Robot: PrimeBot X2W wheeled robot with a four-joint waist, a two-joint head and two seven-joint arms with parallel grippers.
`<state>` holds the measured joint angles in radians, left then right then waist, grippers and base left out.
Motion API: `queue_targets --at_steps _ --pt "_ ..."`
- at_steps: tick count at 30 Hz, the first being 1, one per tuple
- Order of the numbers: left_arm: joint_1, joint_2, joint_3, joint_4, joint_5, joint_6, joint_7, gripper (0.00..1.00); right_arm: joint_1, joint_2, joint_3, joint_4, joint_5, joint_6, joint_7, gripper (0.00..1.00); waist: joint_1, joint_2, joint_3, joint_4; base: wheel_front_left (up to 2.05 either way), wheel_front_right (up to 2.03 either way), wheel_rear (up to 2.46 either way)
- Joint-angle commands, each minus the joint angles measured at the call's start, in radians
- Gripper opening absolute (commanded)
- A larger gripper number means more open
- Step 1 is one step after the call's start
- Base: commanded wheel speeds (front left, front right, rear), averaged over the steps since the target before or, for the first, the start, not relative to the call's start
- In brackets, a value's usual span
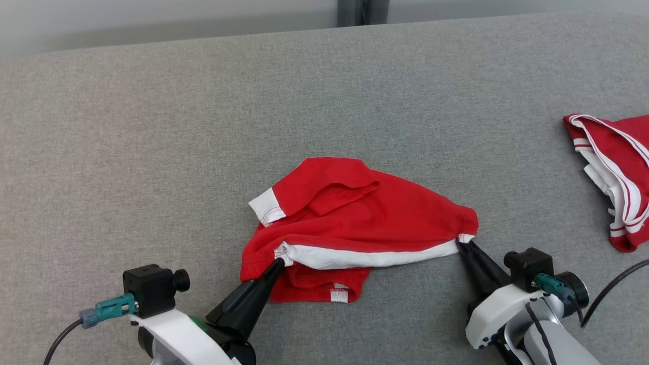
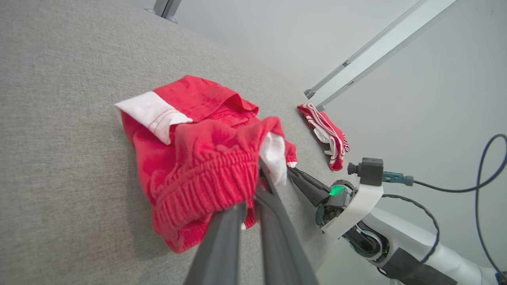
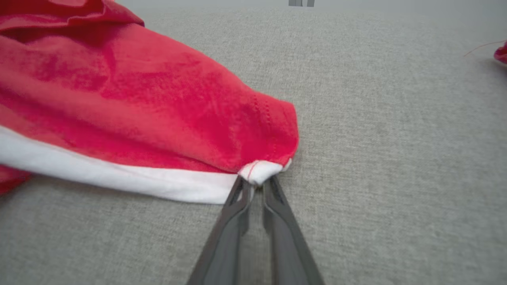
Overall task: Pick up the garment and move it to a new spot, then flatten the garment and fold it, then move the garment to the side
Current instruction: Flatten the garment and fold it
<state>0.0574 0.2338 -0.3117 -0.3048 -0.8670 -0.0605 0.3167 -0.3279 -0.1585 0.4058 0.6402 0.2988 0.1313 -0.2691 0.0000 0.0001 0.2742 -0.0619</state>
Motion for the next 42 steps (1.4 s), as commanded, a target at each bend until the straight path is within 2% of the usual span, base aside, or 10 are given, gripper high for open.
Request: queue_targets --at_steps 1,6,11,15,19,23,25,28,36,42 --pt "-0.009 0.004 0.001 -0.001 -0.005 0.002 0.002 0.00 -0.006 -0.006 -0.002 0.019 0.014 -0.002 0.009 0.00 0.0000 -0.0001 -0.001 -0.002 0.00 0.00 0.00" --pt "-0.048 0.018 0.012 -0.038 -0.007 -0.009 0.009 0.00 -0.029 -0.006 -0.048 -0.112 0.120 0.000 0.005 0.00 0.0000 -0.0001 -0.006 -0.005 0.00 0.00 0.00" --pt "-0.153 0.040 0.046 -0.133 -0.029 -0.013 0.041 0.00 -0.046 -0.080 -0.098 -0.402 0.303 0.000 0.026 0.00 0.0000 -0.0001 0.005 -0.017 0.00 0.00 0.00" --pt "-0.328 0.064 0.065 -0.171 -0.068 -0.012 0.127 0.00 -0.101 -0.134 -0.174 -0.650 0.439 0.000 0.134 0.00 0.0000 -0.0001 0.048 -0.023 0.00 0.00 0.00" --pt "-0.569 0.075 0.093 -0.102 -0.120 0.015 0.227 0.00 -0.241 -0.136 -0.257 -0.765 0.522 0.000 0.274 0.00 0.0000 -0.0001 0.105 -0.031 0.00 0.00 0.00" --pt "-0.771 0.066 0.104 0.023 -0.136 0.037 0.282 0.00 -0.404 -0.120 -0.304 -0.754 0.475 0.000 0.358 0.00 0.0000 -0.0001 0.156 -0.036 0.00 0.00 0.00" --pt "-0.987 0.053 0.113 0.187 -0.102 0.065 0.292 0.00 -0.597 -0.045 -0.340 -0.670 0.429 0.000 0.416 0.00 0.0000 -0.0001 0.220 -0.044 0.00 0.00 0.00" --pt "-1.131 0.030 0.122 0.318 -0.064 0.072 0.251 0.00 -0.743 0.009 -0.381 -0.576 0.376 0.000 0.416 0.00 0.0000 -0.0001 0.267 -0.047 0.00 0.00 0.00" --pt "-1.555 0.003 0.129 0.758 0.143 -0.006 -0.136 0.00 -1.176 0.099 -0.528 -0.217 0.237 -0.003 0.163 0.00 0.0000 -0.0001 0.400 -0.089 0.00 0.00 0.00" --pt "-1.604 -0.010 0.085 0.985 0.200 -0.057 -0.386 0.00 -1.137 0.101 -0.398 -0.094 0.308 -0.003 0.059 0.00 0.0000 -0.0001 0.467 -0.094 0.00 0.00 0.00"
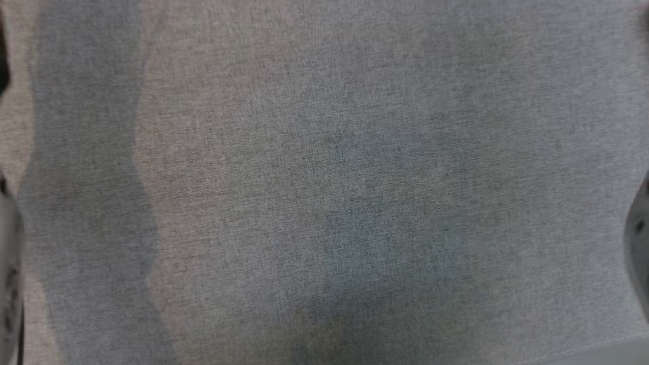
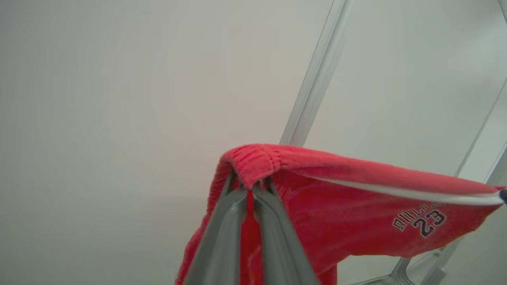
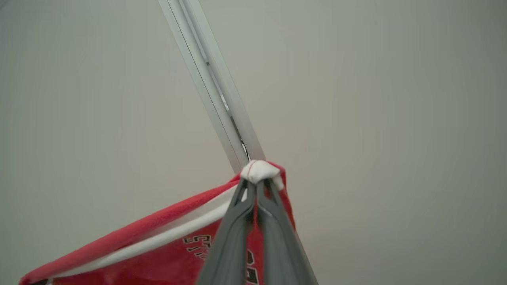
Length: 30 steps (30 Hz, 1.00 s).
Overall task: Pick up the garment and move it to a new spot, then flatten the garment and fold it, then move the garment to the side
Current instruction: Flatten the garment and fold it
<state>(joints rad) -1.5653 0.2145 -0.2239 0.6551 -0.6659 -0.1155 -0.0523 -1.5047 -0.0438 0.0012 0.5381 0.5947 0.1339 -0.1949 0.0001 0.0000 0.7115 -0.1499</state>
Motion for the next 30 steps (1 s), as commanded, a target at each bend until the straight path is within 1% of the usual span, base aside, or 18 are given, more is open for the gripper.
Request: queue_targets --at_steps 1,2,4,6,9,10,12,14,16,17,19,20,23,25,27,28,30 --pt "0.047 0.003 -0.025 0.055 -0.003 -0.008 -0.036 0.00 0.073 -0.014 0.026 0.009 0.022 -0.005 -0.026 0.00 -0.0001 0.0000 0.035 -0.001 0.00 0.00 0.00" --pt "0.083 0.000 -0.051 0.083 -0.010 -0.012 -0.044 0.00 0.117 -0.013 0.052 0.001 0.036 -0.005 -0.036 0.00 -0.0001 0.0000 0.036 0.005 0.00 0.00 0.00" --pt "0.154 -0.004 -0.114 0.077 -0.060 -0.014 -0.061 0.00 0.223 -0.016 0.099 -0.039 0.070 -0.003 -0.051 0.00 -0.0001 0.0000 0.029 0.013 0.00 0.00 0.00" --pt "0.261 0.009 -0.187 0.025 -0.135 -0.015 -0.061 0.00 0.348 -0.065 0.147 -0.107 0.084 -0.003 -0.062 0.00 -0.0001 0.0000 0.011 0.025 0.00 0.00 0.00" --pt "0.444 0.078 -0.300 -0.094 -0.222 -0.015 -0.075 0.00 0.581 -0.117 0.200 -0.244 0.129 -0.003 -0.070 0.00 -0.0001 0.0000 -0.025 0.043 0.00 0.00 0.00" --pt "0.515 0.101 -0.327 -0.137 -0.264 -0.014 -0.076 0.00 0.661 -0.144 0.211 -0.294 0.129 -0.003 -0.071 0.00 -0.0001 0.0000 -0.046 0.045 0.00 0.00 0.00" --pt "0.627 0.153 -0.393 -0.236 -0.313 -0.014 -0.070 0.00 0.809 -0.192 0.208 -0.394 0.121 -0.003 -0.072 0.00 -0.0001 0.0000 -0.085 0.055 0.00 0.00 0.00" --pt "0.760 0.199 -0.445 -0.335 -0.360 -0.014 -0.069 0.00 0.967 -0.211 0.194 -0.475 0.100 -0.003 -0.071 0.00 -0.0001 0.0000 -0.133 0.062 0.00 0.00 0.00" --pt "0.893 0.268 -0.497 -0.402 -0.351 -0.014 -0.085 0.00 1.121 -0.204 0.175 -0.531 0.085 -0.003 -0.071 0.00 -0.0001 0.0000 -0.216 0.055 0.00 0.00 0.00" --pt "0.967 0.293 -0.512 -0.428 -0.349 -0.005 -0.098 0.00 1.195 -0.209 0.175 -0.550 0.068 -0.003 -0.071 0.00 -0.0001 0.0000 -0.261 0.049 0.00 0.00 0.00" --pt "1.112 0.318 -0.536 -0.497 -0.368 0.032 -0.115 0.00 1.326 -0.201 0.175 -0.582 0.046 -0.003 -0.071 0.00 -0.0001 0.0000 -0.337 0.034 0.00 0.00 0.00" --pt "1.112 0.318 -0.536 -0.497 -0.368 0.032 -0.115 0.00 1.326 -0.201 0.175 -0.582 0.046 -0.003 -0.071 0.00 -0.0001 0.0000 -0.337 0.034 0.00 0.00 0.00" --pt "1.324 0.357 -0.556 -0.628 -0.401 0.119 -0.138 0.00 1.521 -0.179 0.173 -0.619 0.040 -0.003 -0.071 0.00 -0.0001 0.0000 -0.424 0.018 0.00 0.00 0.00" --pt "1.445 0.376 -0.559 -0.729 -0.424 0.183 -0.156 0.00 1.638 -0.187 0.178 -0.650 0.017 -0.003 -0.071 0.00 -0.0001 0.0000 -0.469 0.022 0.00 0.00 0.00" --pt "1.544 0.389 -0.570 -0.823 -0.437 0.237 -0.167 0.00 1.744 -0.182 0.161 -0.688 0.012 -0.003 -0.071 0.00 -0.0001 0.0000 -0.502 0.036 0.00 0.00 0.00" --pt "1.590 0.389 -0.573 -0.867 -0.450 0.259 -0.173 0.00 1.787 -0.181 0.148 -0.712 0.011 -0.003 -0.071 0.00 -0.0001 0.0000 -0.510 0.046 0.00 0.00 0.00" --pt "1.651 0.389 -0.567 -0.944 -0.477 0.283 -0.181 0.00 1.835 -0.173 0.118 -0.762 0.029 -0.003 -0.071 0.00 -0.0001 0.0000 -0.517 0.062 0.00 0.00 0.00"
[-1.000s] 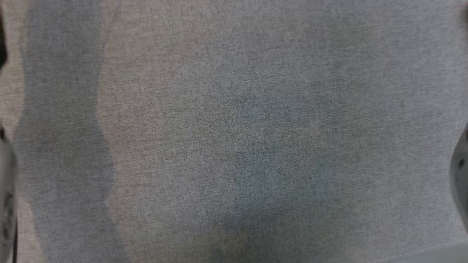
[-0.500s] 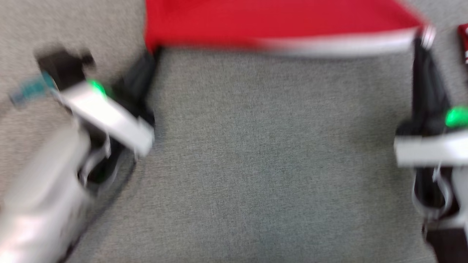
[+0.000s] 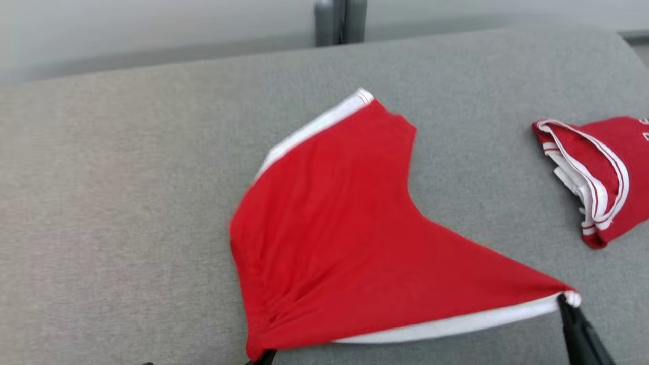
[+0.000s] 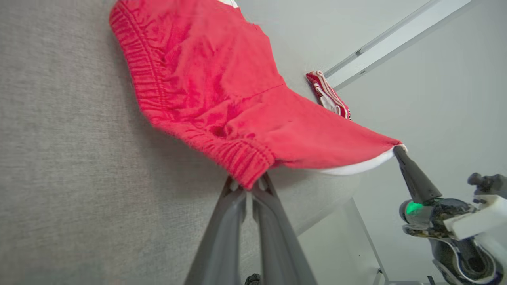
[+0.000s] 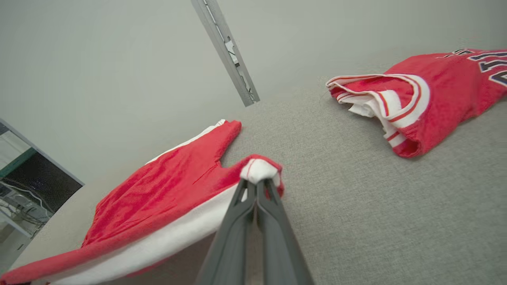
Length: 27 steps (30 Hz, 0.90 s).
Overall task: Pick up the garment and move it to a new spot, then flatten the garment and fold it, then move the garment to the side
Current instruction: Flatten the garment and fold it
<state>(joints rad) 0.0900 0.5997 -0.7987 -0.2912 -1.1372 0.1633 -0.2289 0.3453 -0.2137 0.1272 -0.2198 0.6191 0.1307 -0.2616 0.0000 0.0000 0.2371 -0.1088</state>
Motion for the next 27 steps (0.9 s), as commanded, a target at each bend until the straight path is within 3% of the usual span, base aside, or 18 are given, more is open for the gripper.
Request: queue_targets --at_steps 1,3,8,9,15,27 --pt "0.012 -0.001 0.020 -0.028 -0.025 0.006 -0.008 0.00 -0.009 -0.004 -0.022 -0.021 0.013 0.000 0.004 0.00 0.0000 0.0000 -0.043 0.027 0.00 0.00 0.00" --pt "0.002 0.009 0.026 -0.055 -0.030 0.014 0.007 0.00 -0.042 -0.020 -0.054 -0.031 -0.003 0.000 0.027 0.00 0.0000 0.0000 -0.041 0.045 0.00 0.00 0.00" --pt "-0.137 -0.054 0.047 -0.051 -0.094 -0.005 0.090 0.00 -0.245 -0.043 -0.088 0.021 -0.007 0.000 0.124 0.00 0.0000 0.0000 -0.003 0.121 0.00 0.00 0.00" --pt "-0.216 -0.091 0.058 -0.021 -0.110 -0.013 0.122 0.00 -0.360 -0.053 -0.082 0.062 -0.013 0.000 0.163 0.00 0.0000 0.0000 0.027 0.154 0.00 0.00 0.00" --pt "-0.465 -0.209 0.057 0.195 -0.092 -0.015 0.197 0.00 -0.675 -0.087 -0.041 0.262 -0.015 0.000 0.261 0.00 0.0000 0.0000 0.112 0.257 0.00 0.00 0.00" --pt "-0.764 -0.392 -0.003 0.632 -0.052 -0.063 0.286 0.00 -1.050 -0.131 0.107 0.694 -0.032 0.000 0.302 0.00 0.0000 0.0000 0.188 0.338 0.00 0.00 0.00"
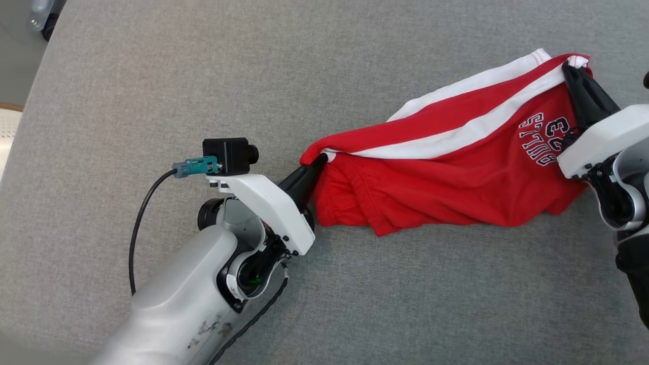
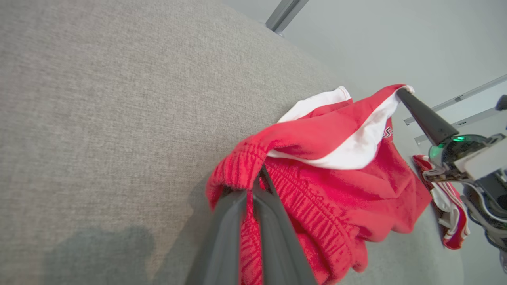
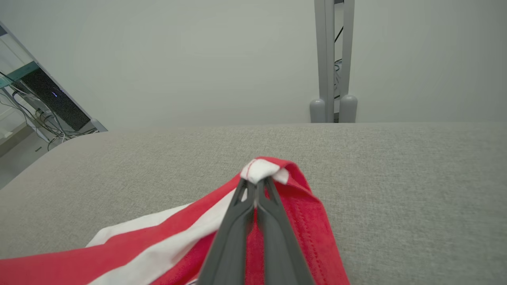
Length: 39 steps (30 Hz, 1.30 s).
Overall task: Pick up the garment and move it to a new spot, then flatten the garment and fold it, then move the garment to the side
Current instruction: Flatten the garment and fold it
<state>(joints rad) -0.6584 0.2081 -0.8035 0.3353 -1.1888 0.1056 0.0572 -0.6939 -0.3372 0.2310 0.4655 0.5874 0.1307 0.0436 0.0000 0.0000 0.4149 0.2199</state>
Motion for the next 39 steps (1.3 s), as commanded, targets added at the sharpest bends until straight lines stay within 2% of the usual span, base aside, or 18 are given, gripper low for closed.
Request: queue_targets --at_steps 1,5,6,7,8,9,10,11,12,13,15,19,25,30,34,39 --pt "-0.028 -0.010 0.002 0.026 0.002 -0.009 -0.005 0.00 -0.029 -0.008 0.015 0.033 0.002 0.000 -0.010 0.00 0.0000 0.0000 0.014 0.012 0.00 0.00 0.00" --pt "-0.051 -0.031 -0.003 0.079 0.012 -0.025 -0.017 0.00 -0.078 -0.014 0.052 0.109 0.014 0.000 -0.041 0.00 0.0000 0.0000 0.017 0.022 0.00 0.00 0.00" --pt "-0.053 -0.035 -0.006 0.087 0.014 -0.026 -0.020 0.00 -0.086 -0.015 0.060 0.120 0.016 0.000 -0.056 0.06 0.0000 0.0000 0.016 0.022 0.00 0.00 0.00" --pt "-0.053 -0.035 -0.006 0.087 0.014 -0.026 -0.020 0.00 -0.086 -0.015 0.060 0.120 0.016 0.000 -0.056 0.06 0.0000 0.0000 0.016 0.022 0.00 0.00 0.00" --pt "-0.052 -0.039 -0.005 0.096 0.016 -0.025 -0.025 0.00 -0.094 -0.017 0.068 0.129 0.020 0.000 -0.073 0.33 0.0000 0.0000 0.016 0.023 0.00 0.00 0.00" --pt "-0.050 -0.043 -0.001 0.101 0.013 -0.027 -0.032 0.00 -0.100 -0.020 0.078 0.137 0.020 0.000 -0.090 0.81 0.0000 0.0000 0.016 0.024 0.00 0.00 0.00" --pt "-0.044 -0.046 0.006 0.103 0.009 -0.028 -0.042 0.13 -0.102 -0.023 0.087 0.147 0.025 0.000 -0.100 1.00 0.0000 0.0000 0.015 0.024 0.00 0.00 0.00" --pt "-0.038 -0.044 0.011 0.107 0.009 -0.024 -0.052 0.38 -0.106 -0.027 0.095 0.152 0.033 0.000 -0.108 1.00 0.0000 0.0000 0.013 0.023 0.00 0.00 0.00" --pt "-0.029 -0.044 0.012 0.107 0.009 -0.024 -0.060 0.87 -0.112 -0.033 0.103 0.151 0.040 0.000 -0.116 1.00 0.0000 0.0000 0.011 0.023 0.00 0.00 0.00" --pt "-0.020 -0.045 0.015 0.102 0.006 -0.029 -0.069 1.00 -0.115 -0.042 0.111 0.151 0.050 0.000 -0.119 1.00 0.0000 0.0000 0.009 0.022 0.00 0.00 0.00" --pt "-0.006 -0.045 0.014 0.087 0.003 -0.036 -0.077 1.00 -0.116 -0.063 0.122 0.145 0.069 0.000 -0.111 1.00 0.0000 0.0000 0.004 0.021 0.00 0.00 0.00" --pt "0.033 -0.013 0.006 0.035 0.044 -0.010 -0.124 1.00 -0.100 -0.119 0.145 0.116 0.115 0.000 -0.050 1.00 0.0000 0.0000 -0.004 0.017 0.00 0.00 0.00" --pt "0.125 0.061 -0.008 -0.114 0.193 0.091 -0.279 1.00 -0.050 -0.191 0.174 0.097 0.156 0.000 0.109 1.00 0.0000 0.0000 -0.012 0.034 0.00 0.00 0.00" --pt "0.203 0.049 0.001 -0.212 0.313 0.142 -0.320 1.00 -0.028 -0.234 0.169 0.138 0.108 0.000 0.190 1.00 0.0000 0.0000 -0.006 0.072 0.00 0.00 0.00" --pt "0.259 0.007 0.053 -0.261 0.425 0.140 -0.322 1.00 -0.026 -0.222 0.169 0.166 0.079 0.000 0.253 1.00 0.0000 0.0000 0.001 0.104 0.00 0.00 0.00" --pt "0.324 -0.047 0.126 -0.279 0.556 0.100 -0.323 1.00 -0.019 -0.184 0.192 0.155 0.090 0.002 0.341 1.00 0.0000 0.0000 0.006 0.130 0.00 0.00 0.00"
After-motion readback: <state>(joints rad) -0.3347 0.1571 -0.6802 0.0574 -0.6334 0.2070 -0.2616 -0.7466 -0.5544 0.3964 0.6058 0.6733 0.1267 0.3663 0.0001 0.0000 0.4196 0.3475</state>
